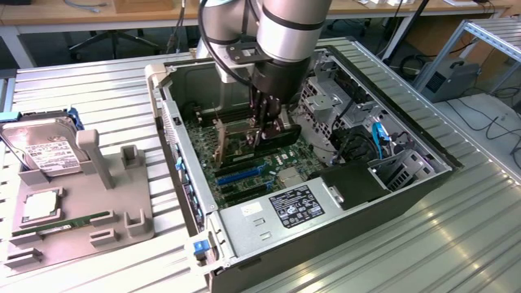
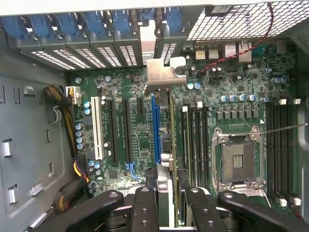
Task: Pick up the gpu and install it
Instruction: 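Insert the gpu into the slot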
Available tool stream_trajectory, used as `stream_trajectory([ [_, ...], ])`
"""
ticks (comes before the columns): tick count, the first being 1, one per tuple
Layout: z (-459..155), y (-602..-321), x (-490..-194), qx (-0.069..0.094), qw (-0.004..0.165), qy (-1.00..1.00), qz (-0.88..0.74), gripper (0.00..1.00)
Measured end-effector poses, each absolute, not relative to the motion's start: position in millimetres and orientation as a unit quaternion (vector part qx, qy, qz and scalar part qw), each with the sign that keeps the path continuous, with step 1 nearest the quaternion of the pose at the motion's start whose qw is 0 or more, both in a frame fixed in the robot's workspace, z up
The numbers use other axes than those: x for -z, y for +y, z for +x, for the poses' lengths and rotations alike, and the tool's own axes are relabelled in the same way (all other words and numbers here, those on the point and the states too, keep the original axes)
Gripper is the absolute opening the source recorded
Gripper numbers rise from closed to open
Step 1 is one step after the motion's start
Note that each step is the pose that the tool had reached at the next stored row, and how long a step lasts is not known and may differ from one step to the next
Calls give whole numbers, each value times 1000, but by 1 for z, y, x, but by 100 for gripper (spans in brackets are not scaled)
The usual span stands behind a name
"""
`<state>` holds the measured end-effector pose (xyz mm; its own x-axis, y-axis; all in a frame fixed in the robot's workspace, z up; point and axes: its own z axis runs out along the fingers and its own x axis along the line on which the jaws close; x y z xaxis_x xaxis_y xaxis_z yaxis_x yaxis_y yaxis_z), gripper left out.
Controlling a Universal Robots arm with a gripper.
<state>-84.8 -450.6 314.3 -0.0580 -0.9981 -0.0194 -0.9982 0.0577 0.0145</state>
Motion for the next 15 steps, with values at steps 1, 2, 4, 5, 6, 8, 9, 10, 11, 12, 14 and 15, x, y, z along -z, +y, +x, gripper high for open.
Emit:
stream_trajectory([
  [1, -85, -451, -314, -12, 2, 727, -686, 27],
  [2, -85, -451, -314, -12, 2, 727, -686, 27],
  [4, -85, -451, -314, -12, 2, 727, -686, 27],
  [5, -85, -451, -314, -12, 2, 727, -686, 27],
  [6, -86, -451, -313, -12, 2, 727, -686, 27],
  [8, -86, -451, -313, -12, 2, 727, -686, 27],
  [9, -86, -451, -313, -12, 2, 727, -686, 27],
  [10, -86, -451, -313, -12, 2, 727, -686, 27],
  [11, -86, -451, -313, -12, 2, 727, -686, 27],
  [12, -87, -451, -313, -12, 2, 727, -686, 27],
  [14, -88, -451, -312, -12, 2, 727, -686, 27],
  [15, -88, -451, -312, -12, 2, 727, -686, 27],
])
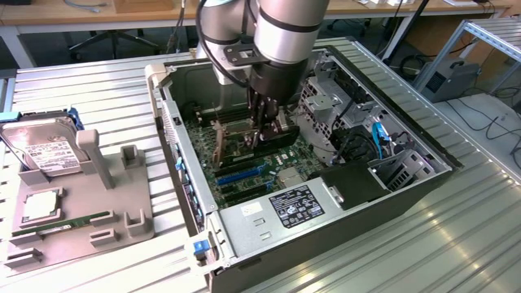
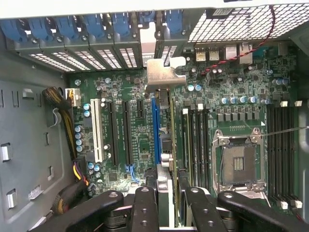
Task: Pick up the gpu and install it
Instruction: 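Insert the gpu into the slot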
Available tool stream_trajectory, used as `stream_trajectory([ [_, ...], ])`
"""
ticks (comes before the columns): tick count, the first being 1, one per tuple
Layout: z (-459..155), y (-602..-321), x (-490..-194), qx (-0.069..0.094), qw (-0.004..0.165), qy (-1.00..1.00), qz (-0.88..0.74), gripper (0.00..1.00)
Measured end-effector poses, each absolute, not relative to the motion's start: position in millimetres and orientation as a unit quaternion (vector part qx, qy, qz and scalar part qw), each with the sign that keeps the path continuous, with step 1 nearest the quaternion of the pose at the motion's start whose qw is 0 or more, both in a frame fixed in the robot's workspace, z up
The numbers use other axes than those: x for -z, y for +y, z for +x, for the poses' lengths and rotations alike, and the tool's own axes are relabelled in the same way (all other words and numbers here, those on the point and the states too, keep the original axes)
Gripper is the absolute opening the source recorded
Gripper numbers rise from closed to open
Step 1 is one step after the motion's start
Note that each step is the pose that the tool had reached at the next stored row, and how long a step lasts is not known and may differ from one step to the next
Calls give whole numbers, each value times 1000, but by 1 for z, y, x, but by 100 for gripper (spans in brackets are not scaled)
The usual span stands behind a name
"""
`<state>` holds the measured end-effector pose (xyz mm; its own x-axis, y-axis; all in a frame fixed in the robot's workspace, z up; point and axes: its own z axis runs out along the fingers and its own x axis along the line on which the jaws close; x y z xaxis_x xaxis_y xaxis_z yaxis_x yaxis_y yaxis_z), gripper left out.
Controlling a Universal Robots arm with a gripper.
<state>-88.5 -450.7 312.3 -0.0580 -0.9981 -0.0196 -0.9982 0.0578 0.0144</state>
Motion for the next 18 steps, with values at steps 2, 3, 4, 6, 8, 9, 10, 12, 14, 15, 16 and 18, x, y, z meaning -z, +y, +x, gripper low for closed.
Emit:
stream_trajectory([
  [2, -89, -451, -312, -12, 2, 727, -686, 27],
  [3, -90, -451, -312, -12, 2, 727, -686, 27],
  [4, -90, -451, -312, -12, 2, 727, -686, 27],
  [6, -92, -451, -312, -12, 2, 727, -686, 27],
  [8, -93, -451, -312, -12, 2, 727, -686, 27],
  [9, -94, -451, -311, -12, 2, 727, -686, 27],
  [10, -95, -451, -311, -12, 2, 727, -686, 27],
  [12, -97, -451, -311, -12, 2, 727, -686, 27],
  [14, -99, -451, -310, -12, 2, 727, -686, 27],
  [15, -99, -451, -310, -12, 2, 727, -686, 27],
  [16, -100, -451, -309, -11, 2, 727, -686, 27],
  [18, -100, -451, -308, -11, 1, 727, -686, 27],
])
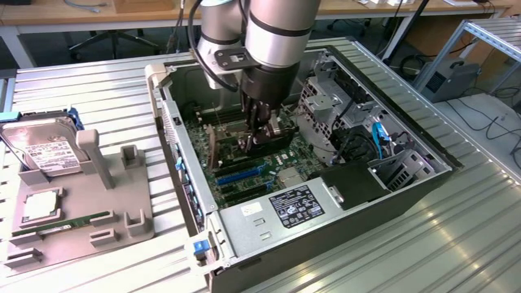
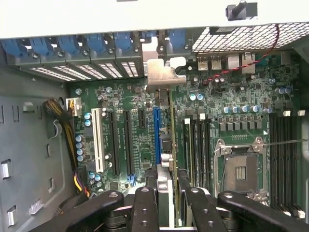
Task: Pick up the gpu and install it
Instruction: 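Insert the gpu into the slot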
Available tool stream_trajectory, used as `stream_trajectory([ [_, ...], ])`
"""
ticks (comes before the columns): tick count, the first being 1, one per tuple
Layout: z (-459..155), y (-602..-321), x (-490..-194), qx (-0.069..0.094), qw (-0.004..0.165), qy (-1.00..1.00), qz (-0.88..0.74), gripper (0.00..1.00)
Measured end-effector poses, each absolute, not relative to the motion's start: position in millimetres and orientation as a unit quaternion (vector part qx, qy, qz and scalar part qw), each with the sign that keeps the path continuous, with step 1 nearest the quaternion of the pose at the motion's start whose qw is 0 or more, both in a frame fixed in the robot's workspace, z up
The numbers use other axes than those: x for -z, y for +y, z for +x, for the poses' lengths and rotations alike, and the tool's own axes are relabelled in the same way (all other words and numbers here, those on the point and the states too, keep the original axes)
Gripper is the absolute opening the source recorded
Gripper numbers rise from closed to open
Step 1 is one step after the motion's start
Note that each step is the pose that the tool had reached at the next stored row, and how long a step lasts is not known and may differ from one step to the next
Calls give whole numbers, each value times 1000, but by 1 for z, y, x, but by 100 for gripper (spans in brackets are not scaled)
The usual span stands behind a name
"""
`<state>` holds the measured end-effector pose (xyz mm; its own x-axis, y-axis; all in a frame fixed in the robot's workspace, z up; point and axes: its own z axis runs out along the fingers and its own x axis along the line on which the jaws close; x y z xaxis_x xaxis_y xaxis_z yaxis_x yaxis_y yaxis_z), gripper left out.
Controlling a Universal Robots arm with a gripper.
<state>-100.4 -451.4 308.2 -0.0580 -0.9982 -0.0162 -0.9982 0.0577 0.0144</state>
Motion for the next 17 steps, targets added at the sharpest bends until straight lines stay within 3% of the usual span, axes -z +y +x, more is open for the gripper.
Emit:
stream_trajectory([
  [17, -109, -453, -290, -3, -6, 727, -686, 27],
])
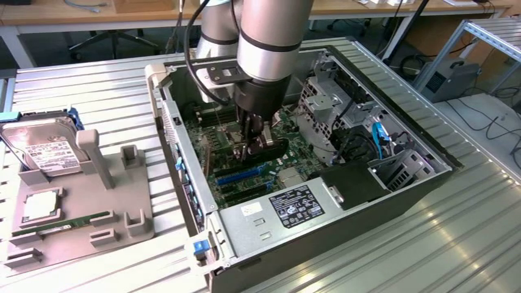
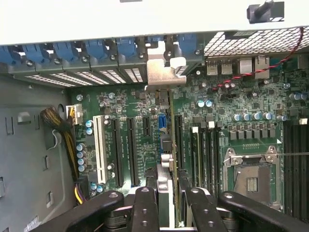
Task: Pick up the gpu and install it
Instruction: 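Insert the gpu into the slot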
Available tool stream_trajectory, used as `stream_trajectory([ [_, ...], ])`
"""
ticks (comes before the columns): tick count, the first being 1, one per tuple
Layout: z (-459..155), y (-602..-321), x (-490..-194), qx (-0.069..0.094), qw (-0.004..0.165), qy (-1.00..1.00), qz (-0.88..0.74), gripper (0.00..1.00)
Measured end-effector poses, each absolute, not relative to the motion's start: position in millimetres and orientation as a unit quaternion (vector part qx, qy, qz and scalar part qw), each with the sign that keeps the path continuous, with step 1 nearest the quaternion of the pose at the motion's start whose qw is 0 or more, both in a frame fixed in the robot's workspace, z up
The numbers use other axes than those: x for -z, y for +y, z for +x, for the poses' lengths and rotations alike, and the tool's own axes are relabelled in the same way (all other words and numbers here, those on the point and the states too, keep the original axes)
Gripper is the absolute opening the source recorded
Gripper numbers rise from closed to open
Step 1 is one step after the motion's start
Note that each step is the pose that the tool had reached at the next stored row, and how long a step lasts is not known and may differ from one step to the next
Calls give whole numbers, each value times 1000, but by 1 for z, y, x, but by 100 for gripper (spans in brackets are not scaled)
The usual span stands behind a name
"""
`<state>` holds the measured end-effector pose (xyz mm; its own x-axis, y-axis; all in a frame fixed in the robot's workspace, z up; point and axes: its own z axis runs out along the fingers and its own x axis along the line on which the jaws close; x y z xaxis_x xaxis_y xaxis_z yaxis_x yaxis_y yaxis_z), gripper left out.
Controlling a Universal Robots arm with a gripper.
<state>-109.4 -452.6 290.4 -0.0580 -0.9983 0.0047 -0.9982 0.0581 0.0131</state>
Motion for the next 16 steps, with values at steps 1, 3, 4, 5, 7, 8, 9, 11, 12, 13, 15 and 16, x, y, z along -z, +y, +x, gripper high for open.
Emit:
stream_trajectory([
  [1, -110, -453, -289, 2, 8, -727, 686, 27],
  [3, -112, -453, -286, 0, 9, -727, 686, 27],
  [4, -114, -453, -285, -2, 11, -727, 686, 27],
  [5, -115, -453, -284, -3, 12, -727, 686, 27],
  [7, -116, -453, -283, -4, 13, -728, 686, 27],
  [8, -116, -453, -282, -4, 13, -728, 686, 27],
  [9, -117, -453, -281, -4, 13, -728, 686, 27],
  [11, -118, -452, -280, -4, 13, -728, 685, 27],
  [12, -119, -452, -279, -4, 13, -728, 685, 27],
  [13, -120, -452, -279, -4, 13, -728, 685, 27],
  [15, -122, -452, -278, -4, 13, -728, 685, 27],
  [16, -122, -452, -277, -4, 13, -728, 685, 27],
])
